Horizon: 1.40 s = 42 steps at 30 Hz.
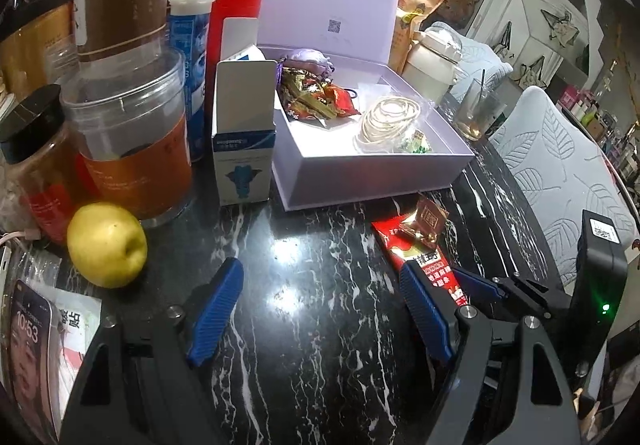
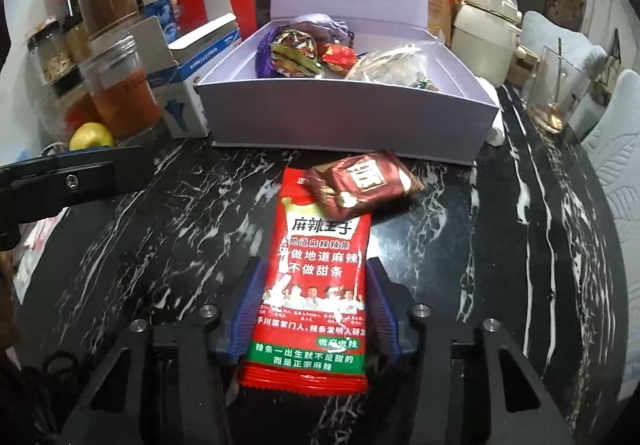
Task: Organize soft objects
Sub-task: 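Lower both grippers toward the red spicy-strip packet and brown chocolate packet, then grasp the red spicy-strip packet with the right gripper while the left grasps the brown chocolate packet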
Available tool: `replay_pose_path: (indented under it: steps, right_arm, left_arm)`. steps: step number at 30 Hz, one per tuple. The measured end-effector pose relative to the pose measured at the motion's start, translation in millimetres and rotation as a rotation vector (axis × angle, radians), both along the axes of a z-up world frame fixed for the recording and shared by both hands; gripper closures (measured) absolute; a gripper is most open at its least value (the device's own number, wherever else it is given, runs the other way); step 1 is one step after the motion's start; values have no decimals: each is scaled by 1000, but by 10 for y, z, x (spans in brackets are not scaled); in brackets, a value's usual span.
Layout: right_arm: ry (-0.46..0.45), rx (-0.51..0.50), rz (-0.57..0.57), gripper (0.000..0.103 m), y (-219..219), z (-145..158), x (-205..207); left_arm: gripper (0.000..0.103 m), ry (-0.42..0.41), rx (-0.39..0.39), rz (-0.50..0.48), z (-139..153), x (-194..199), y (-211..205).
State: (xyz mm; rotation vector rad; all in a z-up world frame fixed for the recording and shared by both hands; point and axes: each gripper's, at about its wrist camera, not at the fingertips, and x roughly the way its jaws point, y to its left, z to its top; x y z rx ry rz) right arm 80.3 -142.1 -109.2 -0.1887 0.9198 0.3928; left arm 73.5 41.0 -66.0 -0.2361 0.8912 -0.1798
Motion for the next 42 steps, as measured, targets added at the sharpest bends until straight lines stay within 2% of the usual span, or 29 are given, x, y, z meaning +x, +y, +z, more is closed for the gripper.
replay_pose_path:
  steps: [9, 13, 23, 28, 31, 33, 42]
  right_arm:
    - [17, 38, 106, 58, -247, 20, -348]
    - [19, 37, 141, 58, -362, 30, -532]
    - [34, 98, 142, 57, -704, 51, -684]
    - [34, 123, 160, 57, -776, 52, -716]
    - [39, 141, 163, 57, -802, 53, -709]
    - [45, 153, 162, 57, -815, 55, -703]
    - [48, 139, 129, 57, -827, 59, -685]
  left_arm:
    - [23, -3, -18, -61, 19, -115, -254]
    - [23, 4, -31, -125, 16, -147, -488]
    - [23, 39, 28, -326, -50, -73, -1257]
    - [38, 58, 100, -392, -123, 31, -1569]
    - [54, 104, 119, -417, -243, 89, -1681]
    - [68, 93, 136, -404, -266, 84, -1689]
    - [71, 64, 119, -344, -156, -71, -1358]
